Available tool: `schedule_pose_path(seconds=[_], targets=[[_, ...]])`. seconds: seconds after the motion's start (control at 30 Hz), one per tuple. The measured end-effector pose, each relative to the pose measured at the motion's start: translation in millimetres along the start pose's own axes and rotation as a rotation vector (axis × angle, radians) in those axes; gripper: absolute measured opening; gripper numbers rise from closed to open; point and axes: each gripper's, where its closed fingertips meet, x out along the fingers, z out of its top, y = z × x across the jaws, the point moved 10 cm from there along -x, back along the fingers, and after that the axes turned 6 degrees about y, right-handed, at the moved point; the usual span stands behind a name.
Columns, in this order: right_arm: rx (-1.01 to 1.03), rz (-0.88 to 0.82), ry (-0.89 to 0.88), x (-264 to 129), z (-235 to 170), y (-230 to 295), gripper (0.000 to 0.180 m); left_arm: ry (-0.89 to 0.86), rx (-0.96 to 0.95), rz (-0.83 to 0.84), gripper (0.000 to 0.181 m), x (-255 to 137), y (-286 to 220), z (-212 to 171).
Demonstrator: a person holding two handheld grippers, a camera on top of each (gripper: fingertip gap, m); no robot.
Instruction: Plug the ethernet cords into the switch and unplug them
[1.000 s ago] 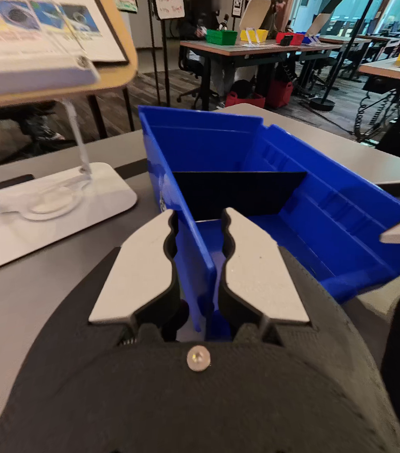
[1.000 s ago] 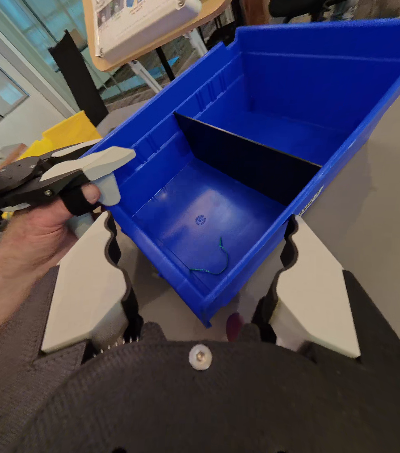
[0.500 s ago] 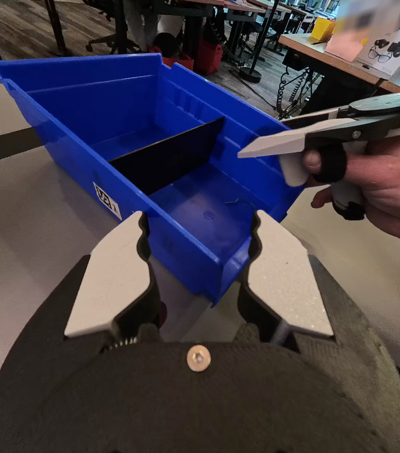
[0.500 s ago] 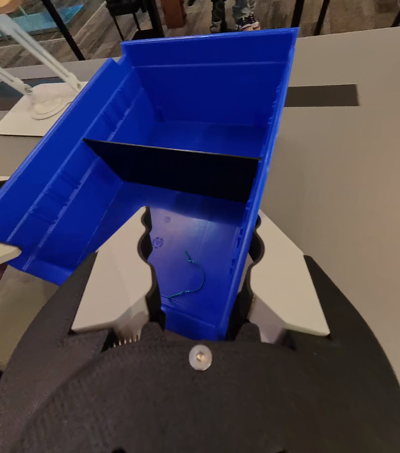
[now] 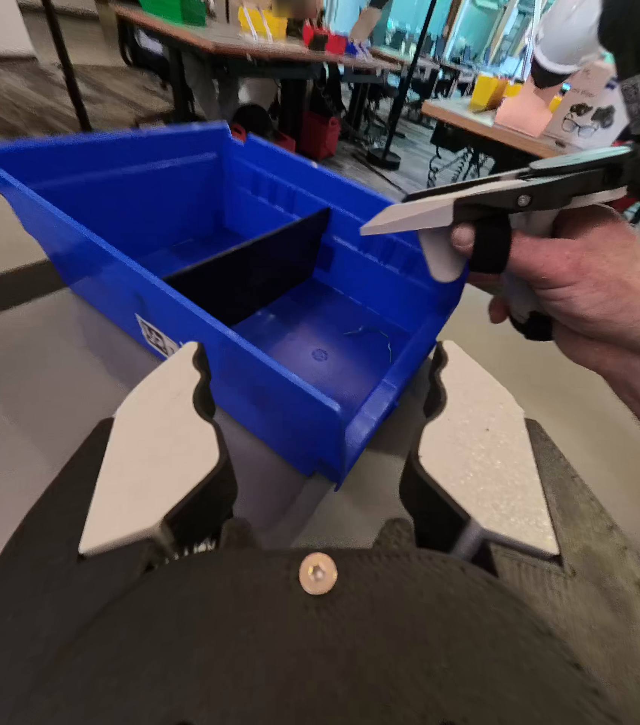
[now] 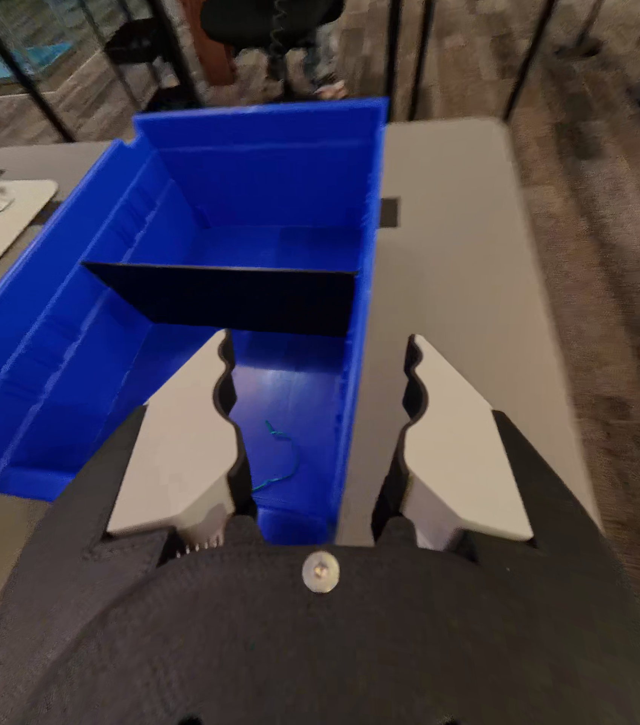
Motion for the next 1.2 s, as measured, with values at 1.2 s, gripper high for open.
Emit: schedule_pose_path(seconds=[1.2], targets=[[-0.654,0.475,-0.099,65,58,428,0.099,-0.041,0.248,0.942,0.082,-474,160,-27]])
